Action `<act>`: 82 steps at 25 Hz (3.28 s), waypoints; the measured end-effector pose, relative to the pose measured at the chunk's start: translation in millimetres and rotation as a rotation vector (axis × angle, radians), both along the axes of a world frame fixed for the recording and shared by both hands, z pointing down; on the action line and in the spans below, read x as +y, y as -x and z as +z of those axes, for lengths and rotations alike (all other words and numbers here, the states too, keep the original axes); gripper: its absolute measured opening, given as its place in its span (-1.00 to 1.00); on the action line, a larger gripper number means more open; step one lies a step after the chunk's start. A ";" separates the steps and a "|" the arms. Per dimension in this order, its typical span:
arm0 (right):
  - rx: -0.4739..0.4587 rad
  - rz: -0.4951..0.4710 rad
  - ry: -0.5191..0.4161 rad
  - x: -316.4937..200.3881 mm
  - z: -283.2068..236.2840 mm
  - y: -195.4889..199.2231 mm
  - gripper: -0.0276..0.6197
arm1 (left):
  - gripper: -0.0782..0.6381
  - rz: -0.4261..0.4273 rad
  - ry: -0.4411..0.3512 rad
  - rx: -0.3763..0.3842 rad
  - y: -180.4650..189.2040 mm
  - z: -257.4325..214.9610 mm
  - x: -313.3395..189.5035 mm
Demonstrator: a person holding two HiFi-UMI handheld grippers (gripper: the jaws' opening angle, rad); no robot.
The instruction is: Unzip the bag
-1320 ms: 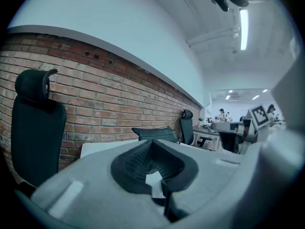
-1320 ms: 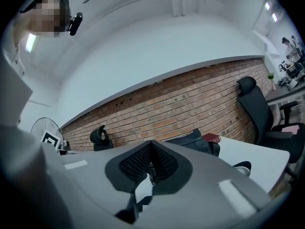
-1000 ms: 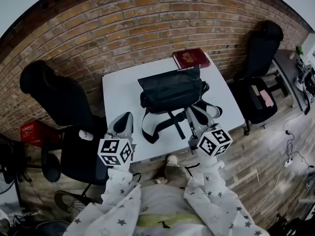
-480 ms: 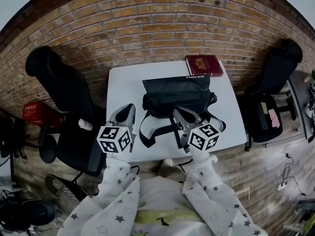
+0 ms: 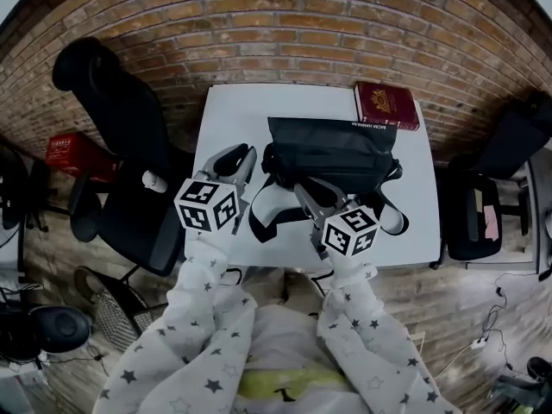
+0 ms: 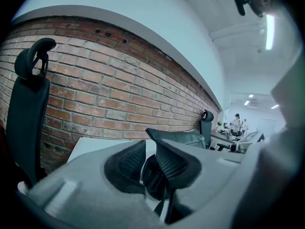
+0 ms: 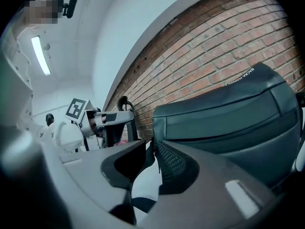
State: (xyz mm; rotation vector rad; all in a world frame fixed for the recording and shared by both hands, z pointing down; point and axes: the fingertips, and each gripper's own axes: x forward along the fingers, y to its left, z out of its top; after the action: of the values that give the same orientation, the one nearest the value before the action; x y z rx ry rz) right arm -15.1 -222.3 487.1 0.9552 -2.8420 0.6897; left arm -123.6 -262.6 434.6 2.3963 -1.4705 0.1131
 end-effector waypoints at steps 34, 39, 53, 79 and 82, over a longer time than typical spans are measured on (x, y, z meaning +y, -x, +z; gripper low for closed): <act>0.316 0.111 0.090 -22.2 77.0 37.8 -0.85 | -0.31 0.290 0.079 0.011 -61.8 39.7 -41.0; 0.317 0.108 0.092 -19.2 76.6 43.0 -0.86 | -0.35 0.311 0.075 0.006 -56.5 42.3 -42.1; 0.382 0.177 0.086 -16.1 68.1 16.1 -0.86 | -0.43 0.328 0.043 -0.019 -65.1 42.5 -35.1; 0.466 0.129 0.051 -26.2 62.2 -24.9 -0.86 | -0.44 0.206 0.019 -0.066 -66.5 41.4 -30.0; 0.468 0.145 0.058 -30.0 60.5 -33.9 -0.86 | -0.44 0.192 0.023 -0.064 -63.9 41.5 -30.7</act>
State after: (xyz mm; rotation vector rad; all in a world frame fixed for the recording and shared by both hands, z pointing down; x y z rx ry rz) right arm 18.8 -252.3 547.7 1.1453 -2.3540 0.4772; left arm -59.7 -293.4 476.1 2.5322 -1.2541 0.2516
